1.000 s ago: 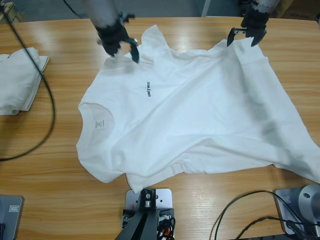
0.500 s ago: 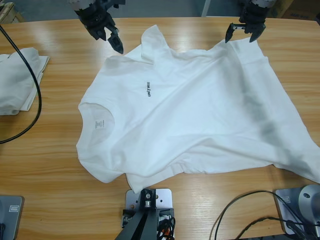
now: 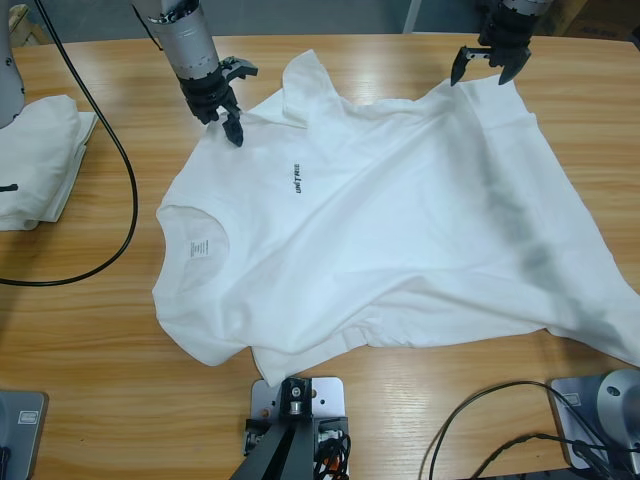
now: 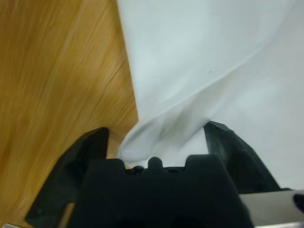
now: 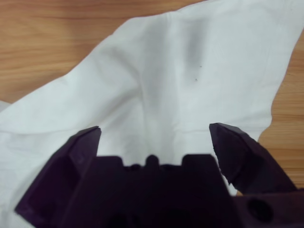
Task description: Fold clothes
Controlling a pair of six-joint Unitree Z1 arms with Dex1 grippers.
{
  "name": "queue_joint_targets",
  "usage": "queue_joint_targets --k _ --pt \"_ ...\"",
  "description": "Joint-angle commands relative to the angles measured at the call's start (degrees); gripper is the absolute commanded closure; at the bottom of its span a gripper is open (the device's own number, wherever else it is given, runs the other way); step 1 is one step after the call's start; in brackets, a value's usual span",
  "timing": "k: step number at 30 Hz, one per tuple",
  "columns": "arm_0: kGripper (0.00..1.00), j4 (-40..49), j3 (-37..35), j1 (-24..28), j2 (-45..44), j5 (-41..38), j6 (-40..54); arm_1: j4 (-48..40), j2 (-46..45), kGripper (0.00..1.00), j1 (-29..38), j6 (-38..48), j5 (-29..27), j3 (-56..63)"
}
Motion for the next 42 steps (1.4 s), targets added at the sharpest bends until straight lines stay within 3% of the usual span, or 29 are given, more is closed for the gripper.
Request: queue_joint_targets --k 1,14,20,24,31,42 --pt "1.0 1.3 -8.8 0.1 4.4 2.7 -4.7 11.6 2.4 0.101 -0.1 -0.7 0.1 -2.4" --pt "1.0 2.4 -13.6 1.4 4.3 1.4 -4.8 11.6 2.5 0.101 -0.1 -0.7 0.2 -2.6" --pt "1.0 2.4 -20.5 8.5 5.4 11.1 -12.3 11.6 2.5 0.101 0.1 -0.7 0.2 -2.6" --pt "1.0 1.5 -24.2 11.3 6.7 12.5 -12.6 11.6 3.0 0.101 0.4 -0.7 0.2 -2.9" --pt "1.0 -3.6 -27.8 11.9 7.7 12.7 -17.9 11.7 2.3 0.101 0.9 -1.2 0.1 -2.0" --pt "1.0 -14.5 -30.7 16.3 6.6 7.4 -26.4 11.7 -9.0 0.101 2.0 -2.7 0.1 7.1"
